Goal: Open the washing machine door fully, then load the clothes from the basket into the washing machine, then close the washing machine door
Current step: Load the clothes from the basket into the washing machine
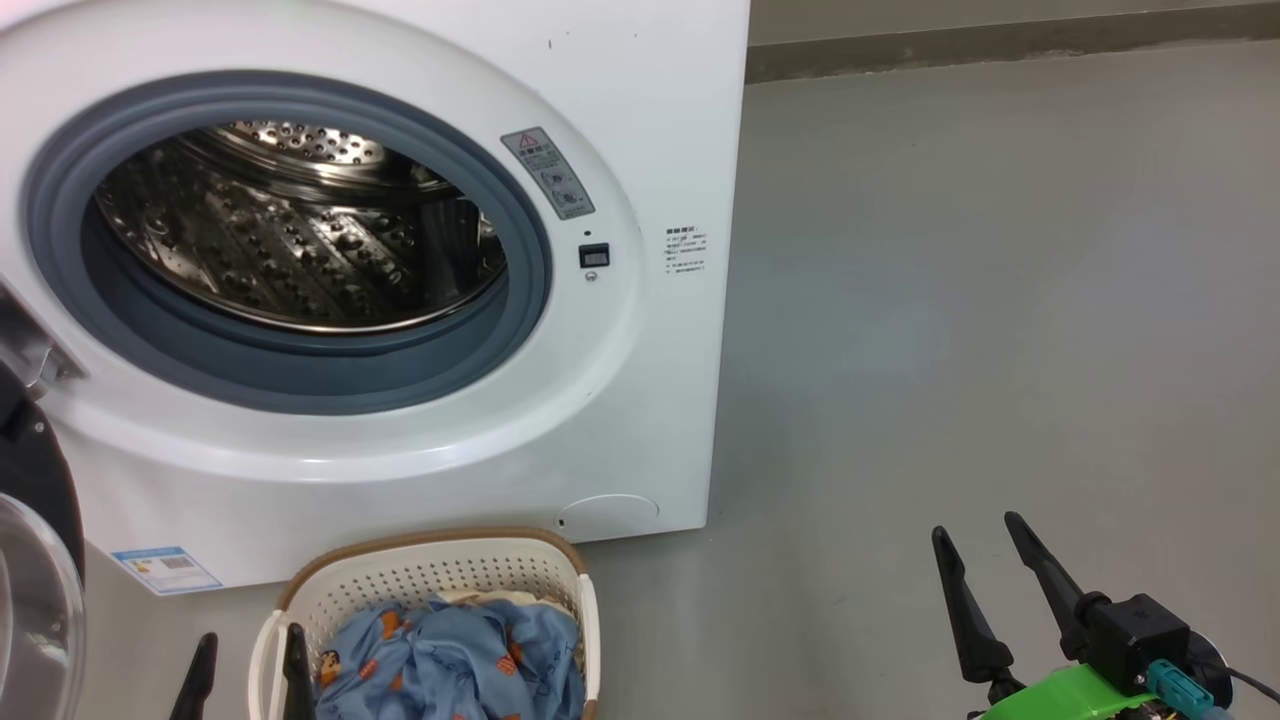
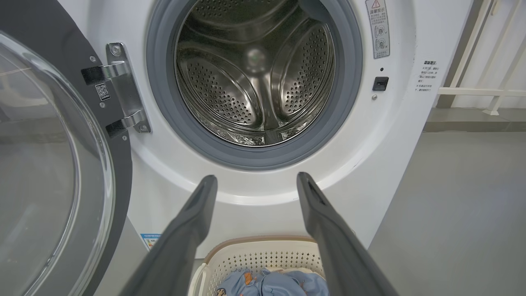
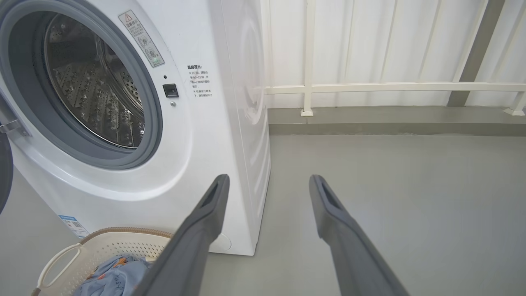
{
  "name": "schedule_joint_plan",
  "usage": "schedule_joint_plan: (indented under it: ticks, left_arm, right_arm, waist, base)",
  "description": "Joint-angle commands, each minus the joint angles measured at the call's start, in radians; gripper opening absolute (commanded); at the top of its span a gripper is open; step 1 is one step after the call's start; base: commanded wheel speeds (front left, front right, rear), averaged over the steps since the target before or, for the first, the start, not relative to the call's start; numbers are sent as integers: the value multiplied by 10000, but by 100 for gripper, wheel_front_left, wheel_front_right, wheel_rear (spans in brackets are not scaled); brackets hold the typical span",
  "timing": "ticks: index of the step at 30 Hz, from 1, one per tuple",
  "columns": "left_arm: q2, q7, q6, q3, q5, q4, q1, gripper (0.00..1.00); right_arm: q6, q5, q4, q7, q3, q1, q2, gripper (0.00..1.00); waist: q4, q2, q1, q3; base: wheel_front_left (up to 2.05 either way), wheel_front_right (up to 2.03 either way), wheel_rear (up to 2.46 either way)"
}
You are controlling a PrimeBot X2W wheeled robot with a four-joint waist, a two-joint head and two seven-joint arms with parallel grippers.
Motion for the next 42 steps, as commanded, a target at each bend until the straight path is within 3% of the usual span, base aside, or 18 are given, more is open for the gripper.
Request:
schedule_joint_plan:
  ticks: [1,10,26,34,42]
  left_arm:
    - [122,-51,-81,278,-13,-160,-289,100]
    - [122,-51,-77,84,-176,25,-400,100]
    - [122,-51,64,-572,-748,1146,-1773,100]
    - [122,-51,-327,-448,-857,2394,-2958,100]
    - [423,-51,-732,-396,-994,4533,-4613,100]
  right_arm:
    - [16,44,-212,-120,214,-126,-14,100]
    - [16,32,-205,-120,283,-221,-23,100]
    - [16,48,-396,-120,281,-814,-153,100]
    - [16,117,-559,-120,345,-1226,-141,100]
    - [16,201,-761,-120,368,-1655,-118,100]
  waist:
    - [35,-1,0,30]
    - [39,-1,0,480]
    - [7,-1,0,2382]
    - [-407,-1,0,3539]
    - [-814,-1,0,4781]
  base:
    - [0,0,0]
    - [0,0,0]
    - [0,0,0]
    - [0,0,0]
    - [0,0,0]
